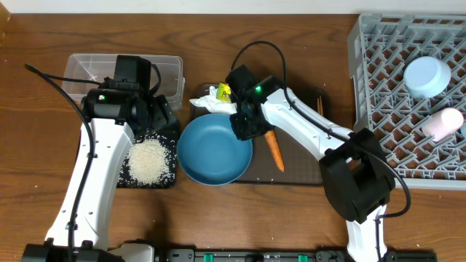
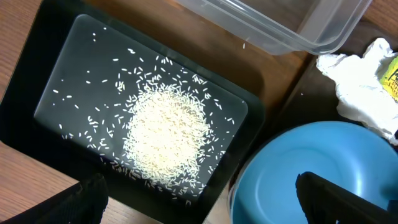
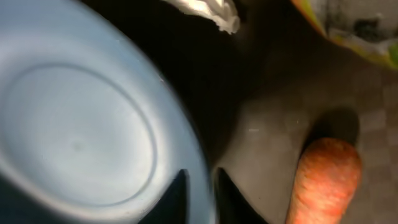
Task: Sort waste into correct bins and load items into the dishwasher rack
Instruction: 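Grasp the blue plate rim with the right gripper and lift it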
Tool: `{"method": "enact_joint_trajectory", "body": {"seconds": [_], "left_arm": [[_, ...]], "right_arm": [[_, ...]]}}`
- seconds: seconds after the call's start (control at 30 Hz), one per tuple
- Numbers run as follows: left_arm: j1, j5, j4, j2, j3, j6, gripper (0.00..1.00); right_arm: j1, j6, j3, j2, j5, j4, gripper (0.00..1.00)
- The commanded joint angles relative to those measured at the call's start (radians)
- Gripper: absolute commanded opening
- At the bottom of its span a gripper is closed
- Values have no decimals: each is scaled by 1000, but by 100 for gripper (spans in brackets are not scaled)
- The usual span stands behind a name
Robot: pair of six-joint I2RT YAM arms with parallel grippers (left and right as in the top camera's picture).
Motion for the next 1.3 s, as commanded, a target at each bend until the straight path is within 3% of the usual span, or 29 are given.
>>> {"method": "enact_joint_trajectory", "body": {"seconds": [0.0, 0.33, 0.77, 1.0, 1.13, 1.2, 1.27], "left_arm": [[3, -8, -1, -3, 11, -10, 99], [3, -8, -1, -3, 11, -10, 99], [3, -8, -1, -3, 11, -10, 99], [3, -8, -1, -3, 11, -10, 99], [3, -8, -1, -3, 11, -10, 99], [3, -8, -1, -3, 11, -10, 99], [3, -8, -1, -3, 11, -10, 99]], "right_arm": [[0, 7, -2, 3, -8, -5, 3], [-56, 2, 38, -72, -8, -99, 1], [-179, -45, 39, -308, -8, -161, 1], [-294, -66, 39, -369, -9, -187, 1], [-319, -154, 39, -369, -97, -190, 2], [-309, -203, 39, -369, -151, -190, 9], [-286, -240, 39, -368, -169, -191, 35]]}}
